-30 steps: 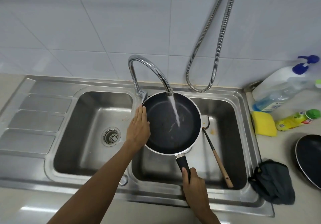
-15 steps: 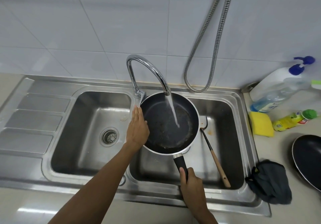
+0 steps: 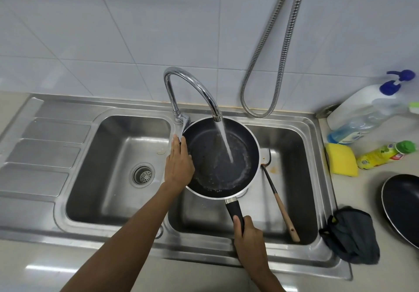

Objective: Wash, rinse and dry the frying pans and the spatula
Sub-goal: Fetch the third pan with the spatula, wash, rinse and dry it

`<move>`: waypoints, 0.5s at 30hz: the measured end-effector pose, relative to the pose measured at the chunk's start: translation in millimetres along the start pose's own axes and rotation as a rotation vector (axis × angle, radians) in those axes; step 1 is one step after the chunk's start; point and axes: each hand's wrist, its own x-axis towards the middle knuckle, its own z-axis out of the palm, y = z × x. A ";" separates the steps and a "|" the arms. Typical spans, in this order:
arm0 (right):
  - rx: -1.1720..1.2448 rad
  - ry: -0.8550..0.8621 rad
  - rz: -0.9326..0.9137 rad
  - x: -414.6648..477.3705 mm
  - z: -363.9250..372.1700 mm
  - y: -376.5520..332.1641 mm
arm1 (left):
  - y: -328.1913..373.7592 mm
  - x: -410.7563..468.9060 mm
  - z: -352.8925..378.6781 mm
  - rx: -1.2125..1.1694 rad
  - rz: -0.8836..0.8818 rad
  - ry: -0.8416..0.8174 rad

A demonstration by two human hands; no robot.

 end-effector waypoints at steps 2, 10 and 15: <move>-0.003 -0.001 -0.003 -0.2 -0.4 -0.8 | 4.5 -1.5 -1.4 -0.099 -0.019 0.015; 0.050 0.063 -0.011 2.0 9.0 6.3 | 28.5 15.9 -19.0 -0.737 -0.264 0.125; 0.036 0.042 -0.002 0.2 5.6 1.2 | 45.7 39.3 -44.1 -0.512 -0.039 0.194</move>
